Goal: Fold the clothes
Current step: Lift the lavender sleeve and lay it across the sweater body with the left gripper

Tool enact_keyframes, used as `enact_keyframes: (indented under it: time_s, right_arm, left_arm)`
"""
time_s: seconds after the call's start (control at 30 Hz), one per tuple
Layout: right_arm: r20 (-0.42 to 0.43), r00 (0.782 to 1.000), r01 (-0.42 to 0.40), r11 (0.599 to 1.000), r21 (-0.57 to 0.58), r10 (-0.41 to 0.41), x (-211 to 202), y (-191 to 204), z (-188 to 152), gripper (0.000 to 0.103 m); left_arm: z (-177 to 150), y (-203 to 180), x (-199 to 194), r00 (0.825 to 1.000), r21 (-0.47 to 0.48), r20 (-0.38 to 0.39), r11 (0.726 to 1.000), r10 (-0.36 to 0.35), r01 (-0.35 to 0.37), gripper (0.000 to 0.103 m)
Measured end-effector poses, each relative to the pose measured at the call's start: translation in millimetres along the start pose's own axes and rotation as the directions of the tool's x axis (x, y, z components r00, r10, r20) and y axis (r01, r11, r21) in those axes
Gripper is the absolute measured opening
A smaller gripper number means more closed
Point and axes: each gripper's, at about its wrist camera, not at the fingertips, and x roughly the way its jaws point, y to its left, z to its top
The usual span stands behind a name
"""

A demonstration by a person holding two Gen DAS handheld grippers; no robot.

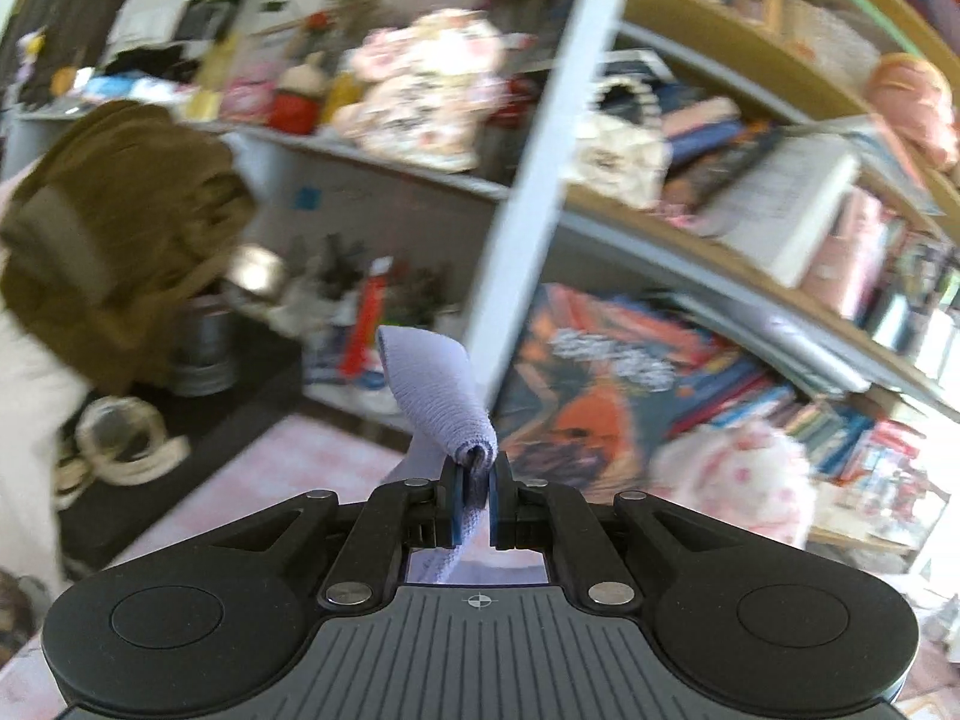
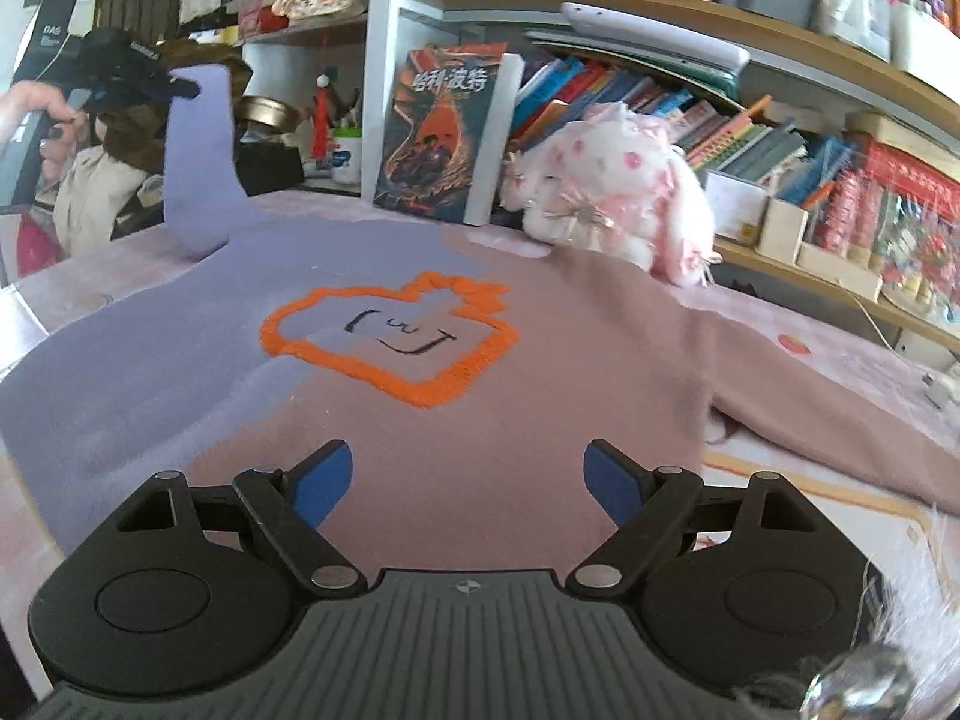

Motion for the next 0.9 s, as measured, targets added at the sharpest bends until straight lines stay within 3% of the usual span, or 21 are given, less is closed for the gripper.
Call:
enact_keyframes:
  time_s: [0.1, 0.4, 0.9]
  right_arm:
    - [0.01, 1.0, -0.004, 1.0, 0.021, 0.004, -9, -5, -5, 0.084]
    - [-0.074, 0.997, -0.011, 0.998, 0.062, 0.015, -5, -16, -16, 0.084]
    - [-0.085, 0.996, -0.03, 0.997, 0.076, 0.037, -3, -19, -16, 0.086]
  left_arm:
    - [2, -31, 1, 0.999, 0.038, -0.002, 0.998, -0.052, 0.052, 0.006]
    - [-7, -112, 18, 0.987, 0.137, -0.045, 0.977, -0.156, 0.161, 0.006]
    - [-62, -198, 63, 0.965, 0.14, -0.123, 0.958, -0.233, 0.25, 0.006]
